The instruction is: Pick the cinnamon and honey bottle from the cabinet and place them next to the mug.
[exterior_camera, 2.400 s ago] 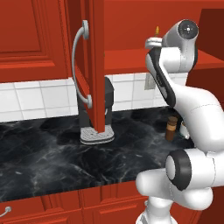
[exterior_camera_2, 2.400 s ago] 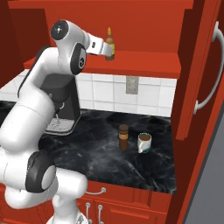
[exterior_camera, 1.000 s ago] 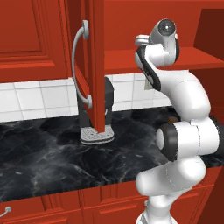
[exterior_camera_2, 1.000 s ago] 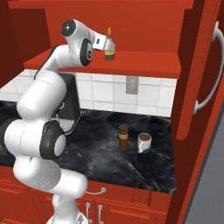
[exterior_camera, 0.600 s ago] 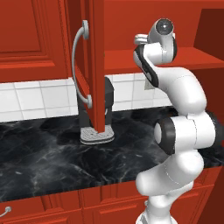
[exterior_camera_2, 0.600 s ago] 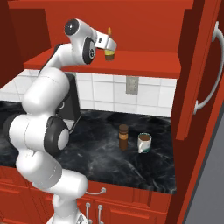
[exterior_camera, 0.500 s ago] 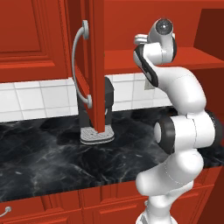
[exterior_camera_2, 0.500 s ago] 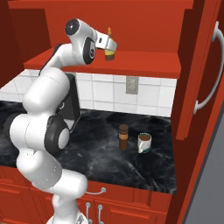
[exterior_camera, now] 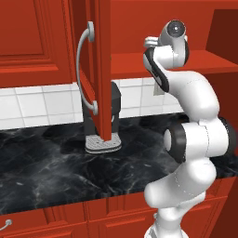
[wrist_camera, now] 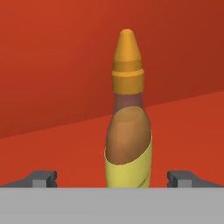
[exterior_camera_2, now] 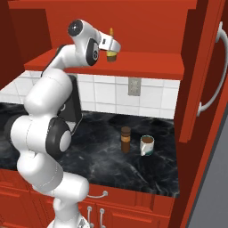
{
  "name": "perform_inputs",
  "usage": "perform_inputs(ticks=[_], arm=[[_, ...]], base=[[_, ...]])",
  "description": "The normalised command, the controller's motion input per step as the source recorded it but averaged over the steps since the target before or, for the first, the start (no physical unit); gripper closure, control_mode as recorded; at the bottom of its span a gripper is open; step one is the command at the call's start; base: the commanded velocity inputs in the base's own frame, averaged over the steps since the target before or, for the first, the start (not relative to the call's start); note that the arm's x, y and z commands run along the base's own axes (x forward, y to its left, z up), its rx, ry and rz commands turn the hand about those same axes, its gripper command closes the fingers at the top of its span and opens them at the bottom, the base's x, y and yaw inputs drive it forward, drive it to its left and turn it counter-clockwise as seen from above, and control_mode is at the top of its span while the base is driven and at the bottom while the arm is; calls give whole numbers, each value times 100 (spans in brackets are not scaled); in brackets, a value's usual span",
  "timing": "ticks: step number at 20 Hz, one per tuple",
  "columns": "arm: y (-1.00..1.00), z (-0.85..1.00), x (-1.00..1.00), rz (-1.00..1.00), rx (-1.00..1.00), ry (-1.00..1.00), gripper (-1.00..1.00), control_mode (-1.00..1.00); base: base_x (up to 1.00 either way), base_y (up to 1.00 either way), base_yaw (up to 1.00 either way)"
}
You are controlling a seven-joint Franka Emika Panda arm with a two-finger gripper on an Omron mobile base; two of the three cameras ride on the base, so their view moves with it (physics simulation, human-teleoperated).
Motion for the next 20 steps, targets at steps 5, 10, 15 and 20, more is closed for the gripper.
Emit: perform_inputs(ticks=[5,10,15,20], arm=[[-1,0,11,0,0,0,-100,-100],[0,-2,20,0,0,0,-100,-100],[-2,-3,17,0,0,0,-100,-100],[-2,-3,8,0,0,0,-100,-100]], base=[[0,0,0],[0,0,0],[0,0,0],[0,0,0]])
